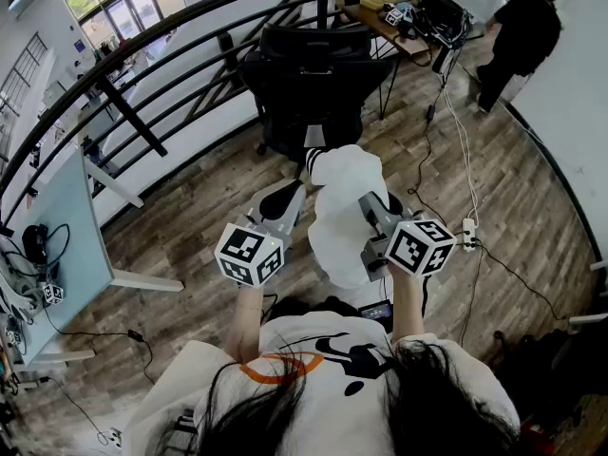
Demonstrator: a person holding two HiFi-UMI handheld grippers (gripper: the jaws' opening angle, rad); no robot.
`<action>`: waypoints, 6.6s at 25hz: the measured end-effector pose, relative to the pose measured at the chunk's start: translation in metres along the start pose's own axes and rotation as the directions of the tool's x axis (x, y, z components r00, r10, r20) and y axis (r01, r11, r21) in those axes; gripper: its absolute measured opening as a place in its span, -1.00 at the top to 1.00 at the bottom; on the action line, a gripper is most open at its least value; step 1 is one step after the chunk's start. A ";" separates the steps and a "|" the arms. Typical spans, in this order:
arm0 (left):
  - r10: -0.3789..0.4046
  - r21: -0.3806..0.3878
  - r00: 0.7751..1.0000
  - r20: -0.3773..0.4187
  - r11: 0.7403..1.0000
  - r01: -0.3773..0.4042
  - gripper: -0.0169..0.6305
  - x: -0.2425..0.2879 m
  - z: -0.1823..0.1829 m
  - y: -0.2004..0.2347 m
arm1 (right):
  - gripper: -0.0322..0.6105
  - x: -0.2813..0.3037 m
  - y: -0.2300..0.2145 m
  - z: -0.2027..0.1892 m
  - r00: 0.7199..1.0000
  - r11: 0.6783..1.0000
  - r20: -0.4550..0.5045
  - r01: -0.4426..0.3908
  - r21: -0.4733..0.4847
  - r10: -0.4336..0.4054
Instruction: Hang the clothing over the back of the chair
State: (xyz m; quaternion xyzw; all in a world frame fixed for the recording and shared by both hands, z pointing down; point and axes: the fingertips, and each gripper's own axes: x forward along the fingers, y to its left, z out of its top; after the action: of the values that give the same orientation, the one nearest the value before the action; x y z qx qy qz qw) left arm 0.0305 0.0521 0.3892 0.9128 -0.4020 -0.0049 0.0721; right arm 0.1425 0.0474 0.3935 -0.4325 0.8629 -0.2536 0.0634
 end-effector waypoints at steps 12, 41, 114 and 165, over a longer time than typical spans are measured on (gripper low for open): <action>-0.002 -0.020 1.000 -0.017 1.000 0.002 0.95 0.015 -0.006 -0.007 | 0.75 -0.001 -0.013 0.000 1.000 1.000 -0.023 -0.003 0.003 0.003; 0.081 -0.042 0.996 -0.047 0.996 -0.083 0.95 0.074 -0.015 0.004 | 0.76 0.018 -0.085 0.029 0.999 0.998 -0.027 -0.041 0.038 0.042; -0.110 -0.116 0.993 -0.040 0.988 0.105 0.95 0.176 0.034 0.283 | 0.73 0.419 -0.130 0.303 0.980 0.887 -0.041 0.158 -0.434 -0.195; -0.100 -0.167 0.987 -0.127 0.983 0.078 0.95 0.170 0.003 0.333 | -0.42 0.441 -0.172 0.224 0.584 0.826 -0.788 -0.334 -0.453 -0.196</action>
State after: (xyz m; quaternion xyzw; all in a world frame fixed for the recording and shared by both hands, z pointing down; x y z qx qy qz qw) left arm -0.0989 -0.2955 0.4401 0.9192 -0.3532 0.0211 0.1728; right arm 0.0661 -0.4670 0.3331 -0.2317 0.8459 -0.1554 -0.4545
